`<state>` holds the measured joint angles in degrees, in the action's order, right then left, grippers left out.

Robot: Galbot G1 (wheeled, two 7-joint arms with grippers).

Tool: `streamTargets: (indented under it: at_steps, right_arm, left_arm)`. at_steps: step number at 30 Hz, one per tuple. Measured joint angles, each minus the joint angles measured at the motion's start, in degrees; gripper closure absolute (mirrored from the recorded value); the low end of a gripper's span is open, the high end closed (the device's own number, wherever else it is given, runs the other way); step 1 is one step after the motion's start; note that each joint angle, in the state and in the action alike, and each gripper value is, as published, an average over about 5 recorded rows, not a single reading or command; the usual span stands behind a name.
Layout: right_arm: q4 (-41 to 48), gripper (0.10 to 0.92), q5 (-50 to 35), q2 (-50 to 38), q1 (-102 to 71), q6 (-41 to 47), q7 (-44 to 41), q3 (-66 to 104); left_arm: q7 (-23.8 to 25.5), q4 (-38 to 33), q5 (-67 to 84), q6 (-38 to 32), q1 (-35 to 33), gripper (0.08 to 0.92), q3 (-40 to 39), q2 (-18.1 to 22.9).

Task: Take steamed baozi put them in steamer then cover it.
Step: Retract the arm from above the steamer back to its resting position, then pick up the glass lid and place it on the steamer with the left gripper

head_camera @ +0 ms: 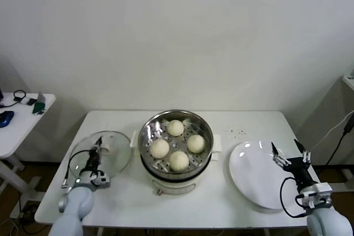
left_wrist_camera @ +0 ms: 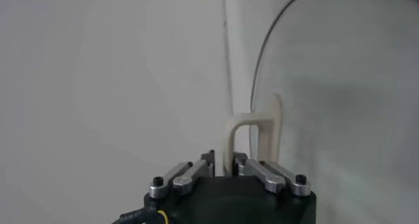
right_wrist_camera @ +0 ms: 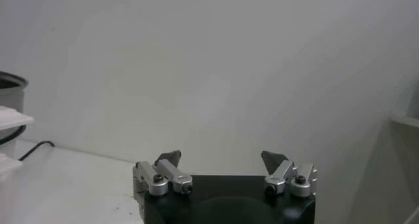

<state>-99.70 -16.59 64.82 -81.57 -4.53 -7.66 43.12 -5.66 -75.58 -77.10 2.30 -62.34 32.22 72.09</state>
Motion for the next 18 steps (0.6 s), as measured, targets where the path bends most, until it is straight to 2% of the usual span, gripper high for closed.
streamTargets:
  at_steps: [2, 5, 18]
  right_arm:
    - [0.2, 0.203, 0.3, 0.0, 0.3, -0.1, 0.0, -0.2]
    - [0.4, 0.203, 0.7, -0.2, 0.7, -0.2, 0.0, -0.4]
    - [2.0, 0.203, 1.2, -2.0, 2.5, -0.3, 0.2, -1.2]
  left_arm:
    - [0.0, -0.9, 0.7, 0.2, -0.4, 0.808, 0.0, -0.3]
    - [-0.2, -2.6, 1.5, 0.8, -1.3, 0.850, 0.1, -0.9]
    - [-2.0, -15.8, 5.4, 6.8, -8.6, 0.851, 2.7, -4.0]
